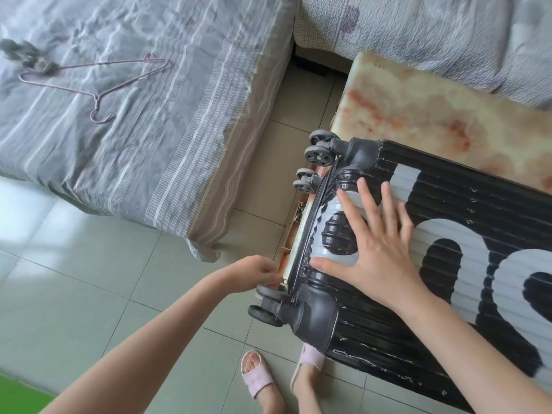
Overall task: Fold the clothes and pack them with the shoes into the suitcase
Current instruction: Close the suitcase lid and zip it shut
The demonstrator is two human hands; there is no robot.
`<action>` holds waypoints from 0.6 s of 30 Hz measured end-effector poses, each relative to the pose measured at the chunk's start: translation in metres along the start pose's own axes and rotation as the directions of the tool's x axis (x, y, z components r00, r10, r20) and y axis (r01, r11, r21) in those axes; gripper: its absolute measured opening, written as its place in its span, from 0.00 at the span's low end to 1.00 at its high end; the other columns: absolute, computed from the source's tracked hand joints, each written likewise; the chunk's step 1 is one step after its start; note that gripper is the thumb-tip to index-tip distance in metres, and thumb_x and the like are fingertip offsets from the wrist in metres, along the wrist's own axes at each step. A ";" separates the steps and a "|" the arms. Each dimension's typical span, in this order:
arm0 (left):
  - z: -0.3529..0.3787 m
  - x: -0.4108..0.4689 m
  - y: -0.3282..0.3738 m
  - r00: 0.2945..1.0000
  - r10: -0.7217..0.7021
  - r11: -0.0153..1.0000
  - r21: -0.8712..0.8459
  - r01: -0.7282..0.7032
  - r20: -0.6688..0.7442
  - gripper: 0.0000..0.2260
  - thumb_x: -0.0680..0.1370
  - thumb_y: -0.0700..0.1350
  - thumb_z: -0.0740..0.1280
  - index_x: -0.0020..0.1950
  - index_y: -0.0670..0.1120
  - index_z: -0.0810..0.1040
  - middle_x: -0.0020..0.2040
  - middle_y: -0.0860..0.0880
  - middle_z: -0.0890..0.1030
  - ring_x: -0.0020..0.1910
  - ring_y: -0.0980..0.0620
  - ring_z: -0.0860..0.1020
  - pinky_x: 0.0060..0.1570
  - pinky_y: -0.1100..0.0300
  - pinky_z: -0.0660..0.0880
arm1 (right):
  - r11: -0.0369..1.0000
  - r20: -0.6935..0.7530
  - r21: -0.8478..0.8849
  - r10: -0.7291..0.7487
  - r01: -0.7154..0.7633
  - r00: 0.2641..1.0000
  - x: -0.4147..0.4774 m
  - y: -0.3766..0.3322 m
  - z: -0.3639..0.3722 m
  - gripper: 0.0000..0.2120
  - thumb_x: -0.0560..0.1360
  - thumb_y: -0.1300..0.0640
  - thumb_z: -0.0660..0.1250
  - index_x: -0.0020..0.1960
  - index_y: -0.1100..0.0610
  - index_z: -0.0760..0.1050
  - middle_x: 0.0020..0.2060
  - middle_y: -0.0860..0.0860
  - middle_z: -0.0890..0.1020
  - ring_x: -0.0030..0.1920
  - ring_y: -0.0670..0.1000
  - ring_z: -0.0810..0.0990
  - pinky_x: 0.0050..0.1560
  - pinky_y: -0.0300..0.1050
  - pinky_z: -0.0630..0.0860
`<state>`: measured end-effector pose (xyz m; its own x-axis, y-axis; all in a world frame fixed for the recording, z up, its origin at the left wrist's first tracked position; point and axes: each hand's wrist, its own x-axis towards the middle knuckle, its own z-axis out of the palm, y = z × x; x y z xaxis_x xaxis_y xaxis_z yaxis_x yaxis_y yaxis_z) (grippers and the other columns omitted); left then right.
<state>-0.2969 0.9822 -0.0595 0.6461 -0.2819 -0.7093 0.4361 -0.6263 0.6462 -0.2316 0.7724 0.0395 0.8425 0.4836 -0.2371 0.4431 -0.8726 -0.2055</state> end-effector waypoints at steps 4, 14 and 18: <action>0.007 -0.003 0.002 0.992 -0.074 0.977 -0.206 0.051 -0.106 0.09 0.78 0.45 0.65 0.39 0.45 0.78 0.34 0.54 0.77 0.27 0.64 0.69 0.28 0.74 0.64 | 1.000 0.008 -0.009 -0.010 0.010 1.000 -0.002 -0.001 -0.002 0.51 0.63 0.19 0.48 0.78 0.45 0.44 0.78 0.49 0.40 0.76 0.56 0.34 0.73 0.60 0.37; -0.031 0.041 0.051 0.913 -0.338 0.849 -0.493 0.191 -0.228 0.11 0.79 0.43 0.64 0.37 0.45 0.79 0.35 0.51 0.78 0.36 0.56 0.74 0.49 0.60 0.72 | 1.000 0.024 0.010 -0.017 0.016 1.000 -0.004 -0.003 -0.004 0.48 0.67 0.22 0.51 0.78 0.50 0.52 0.78 0.53 0.45 0.77 0.60 0.39 0.71 0.64 0.42; -0.047 0.063 0.069 0.894 -0.356 0.820 -0.550 0.160 -0.272 0.12 0.79 0.41 0.64 0.36 0.45 0.77 0.33 0.52 0.77 0.33 0.58 0.73 0.33 0.71 0.69 | 1.000 0.014 0.009 -0.030 0.030 0.999 -0.002 0.000 -0.001 0.48 0.67 0.22 0.52 0.78 0.51 0.52 0.78 0.54 0.46 0.77 0.62 0.42 0.71 0.66 0.44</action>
<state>-0.1960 0.9554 -0.0463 0.5923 0.1688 -0.7878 0.8052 -0.1587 0.5714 -0.2332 0.7712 0.0415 0.8246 0.5105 -0.2437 0.4654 -0.8571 -0.2207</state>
